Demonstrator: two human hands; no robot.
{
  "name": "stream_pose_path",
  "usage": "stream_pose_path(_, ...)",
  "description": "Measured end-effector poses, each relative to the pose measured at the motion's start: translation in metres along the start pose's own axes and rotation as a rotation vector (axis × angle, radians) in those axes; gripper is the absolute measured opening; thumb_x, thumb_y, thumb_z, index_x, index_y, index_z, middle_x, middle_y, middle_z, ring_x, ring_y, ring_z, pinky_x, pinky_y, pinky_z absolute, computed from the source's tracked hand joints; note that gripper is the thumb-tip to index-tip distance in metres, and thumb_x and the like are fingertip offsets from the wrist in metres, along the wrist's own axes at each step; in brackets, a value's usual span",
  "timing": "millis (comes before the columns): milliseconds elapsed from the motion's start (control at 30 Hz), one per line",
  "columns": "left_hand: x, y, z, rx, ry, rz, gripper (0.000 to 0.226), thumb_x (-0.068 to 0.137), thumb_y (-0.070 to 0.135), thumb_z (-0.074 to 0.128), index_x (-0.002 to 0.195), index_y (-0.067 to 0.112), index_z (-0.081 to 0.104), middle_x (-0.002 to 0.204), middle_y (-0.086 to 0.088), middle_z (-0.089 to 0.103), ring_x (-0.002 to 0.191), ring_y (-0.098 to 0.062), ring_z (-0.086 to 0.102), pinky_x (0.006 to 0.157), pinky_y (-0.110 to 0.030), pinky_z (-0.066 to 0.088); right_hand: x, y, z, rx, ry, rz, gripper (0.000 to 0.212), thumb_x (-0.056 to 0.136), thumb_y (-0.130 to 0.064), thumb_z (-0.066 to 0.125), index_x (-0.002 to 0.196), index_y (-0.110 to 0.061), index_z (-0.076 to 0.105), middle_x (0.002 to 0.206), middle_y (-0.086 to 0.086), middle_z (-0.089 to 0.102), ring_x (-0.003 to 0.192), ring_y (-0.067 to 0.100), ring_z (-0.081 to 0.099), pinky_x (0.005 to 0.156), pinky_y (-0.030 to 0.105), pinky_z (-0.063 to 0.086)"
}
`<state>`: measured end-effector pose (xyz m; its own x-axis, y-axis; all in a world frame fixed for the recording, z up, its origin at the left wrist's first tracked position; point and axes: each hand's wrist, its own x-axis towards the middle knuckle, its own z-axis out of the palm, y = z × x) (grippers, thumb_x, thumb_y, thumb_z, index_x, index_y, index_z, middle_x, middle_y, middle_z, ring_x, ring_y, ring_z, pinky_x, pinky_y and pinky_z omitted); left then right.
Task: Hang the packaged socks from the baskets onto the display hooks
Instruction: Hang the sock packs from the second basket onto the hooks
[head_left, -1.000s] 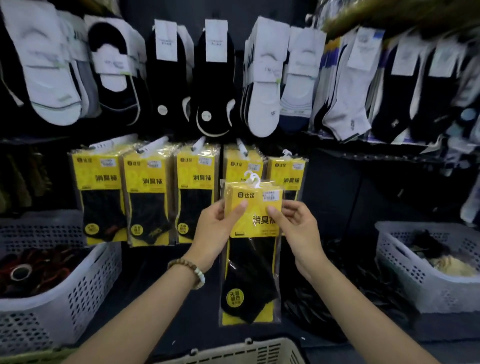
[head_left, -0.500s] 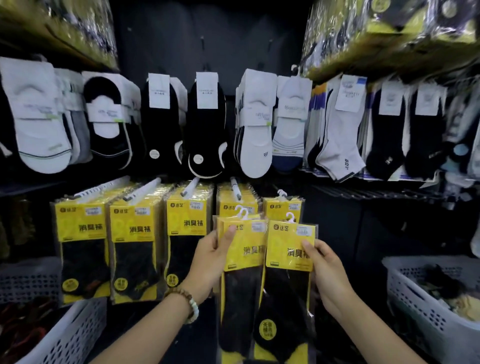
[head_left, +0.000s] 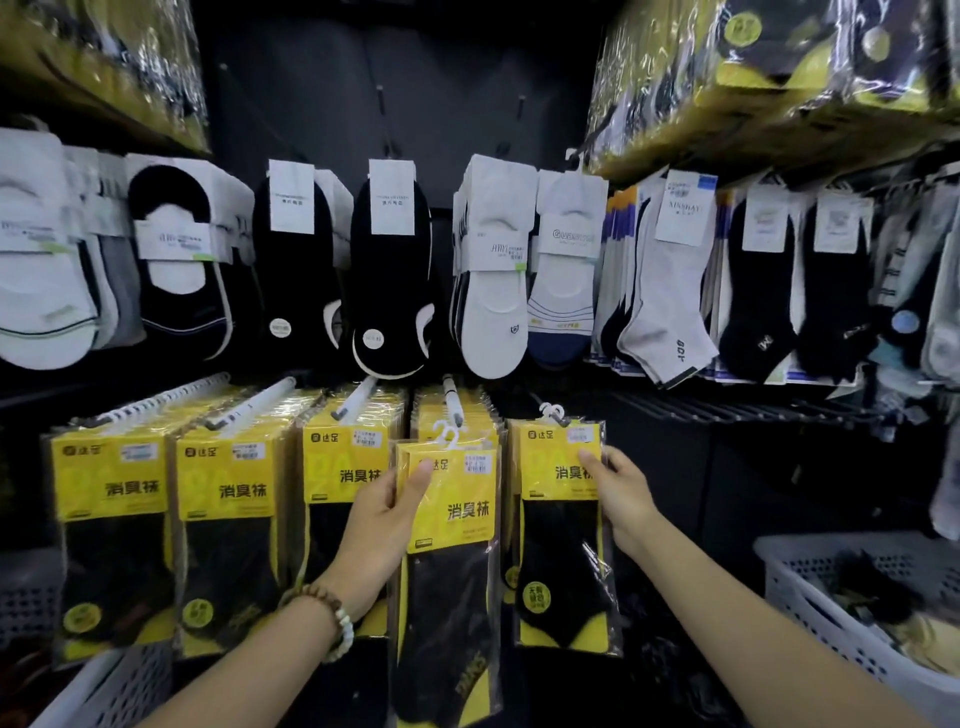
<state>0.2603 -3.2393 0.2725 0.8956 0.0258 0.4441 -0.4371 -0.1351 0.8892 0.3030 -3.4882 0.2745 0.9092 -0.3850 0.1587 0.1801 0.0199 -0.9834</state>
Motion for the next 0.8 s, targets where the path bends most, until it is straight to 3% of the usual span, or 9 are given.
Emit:
stream_pose_path(133,-0.001,0.001,0.003,-0.034,-0.005,-0.016,0.046,0.081,0.055,0.047,0.067,0.012,0.049,0.048,0.01,0.035,0.052,-0.006,0.038,0.053,-0.012,0.033,0.01,0.013,0.008,0.01,0.139,0.128,0.026,0.086,-0.026,0.069,0.105,-0.008,0.065,0.108,0.01,0.067,0.104,0.027,0.062,0.097,0.041,0.049)
stream_pose_path(233,-0.002,0.001,0.002,-0.044,-0.008,-0.052,0.043,0.086,0.053,0.047,0.087,0.013,0.063,0.064,0.003,0.05,0.066,-0.012,0.05,0.061,-0.013,0.04,0.007,0.018,0.005,-0.018,0.305,0.168,0.033,0.083,-0.025,0.072,0.107,-0.004,0.064,0.109,0.012,0.065,0.097,0.025,0.06,0.084,0.033,0.049)
stream_pose_path(333,-0.007,0.003,-0.001,-0.06,-0.003,-0.073,0.028,0.087,0.052,0.048,0.088,0.029,0.063,0.071,0.014,0.063,0.067,0.005,0.059,0.063,-0.009,0.04,-0.008,0.019,-0.002,-0.022,0.342,0.179,0.034,0.085,-0.024,0.071,0.111,-0.003,0.062,0.106,0.011,0.063,0.083,0.019,0.057,0.072,0.028,0.047)
stream_pose_path(433,-0.015,0.012,0.0,-0.103,-0.015,-0.106,0.015,0.089,0.047,0.05,0.087,0.036,0.06,0.072,0.03,0.065,0.067,0.022,0.055,0.058,-0.003,0.04,-0.034,0.009,0.001,-0.004,0.148,0.151,0.03,0.088,-0.029,0.065,0.109,-0.008,0.061,0.098,0.005,0.063,0.086,0.015,0.059,0.077,0.027,0.052)
stream_pose_path(533,-0.021,0.019,0.004,-0.146,-0.008,-0.173,0.023,0.078,0.058,0.053,0.089,0.038,0.058,0.085,0.026,0.061,0.079,0.013,0.054,0.075,-0.013,0.036,-0.069,-0.008,0.013,-0.014,-0.12,0.085,0.028,0.088,-0.039,0.062,0.106,-0.017,0.06,0.103,-0.002,0.063,0.095,0.013,0.063,0.079,0.024,0.053)
stream_pose_path(600,-0.027,0.025,0.009,-0.173,0.0,-0.213,0.031,0.073,0.061,0.054,0.093,0.038,0.057,0.094,0.027,0.058,0.085,0.012,0.054,0.078,-0.014,0.041,-0.089,-0.014,0.022,-0.02,-0.237,0.022,0.034,0.084,-0.04,0.064,0.109,-0.017,0.061,0.105,0.0,0.067,0.096,0.015,0.066,0.081,0.026,0.054)
stream_pose_path(700,-0.033,0.029,0.015,-0.176,0.023,-0.261,0.061,0.069,0.064,0.062,0.113,0.022,0.062,0.114,0.007,0.065,0.108,-0.008,0.06,0.097,-0.033,0.046,-0.11,-0.017,0.035,0.011,-0.278,-0.049,0.033,0.081,-0.034,0.07,0.108,-0.016,0.063,0.105,0.001,0.07,0.097,0.016,0.068,0.08,0.028,0.057)
stream_pose_path(800,-0.04,0.033,0.016,-0.205,0.037,-0.234,0.057,0.057,0.065,0.064,0.094,0.022,0.068,0.093,0.004,0.074,0.091,-0.012,0.068,0.082,-0.028,0.052,-0.121,-0.017,0.04,0.073,-0.267,-0.116,0.023,0.082,-0.027,0.072,0.102,-0.019,0.067,0.099,-0.004,0.074,0.091,0.009,0.07,0.069,0.019,0.055)
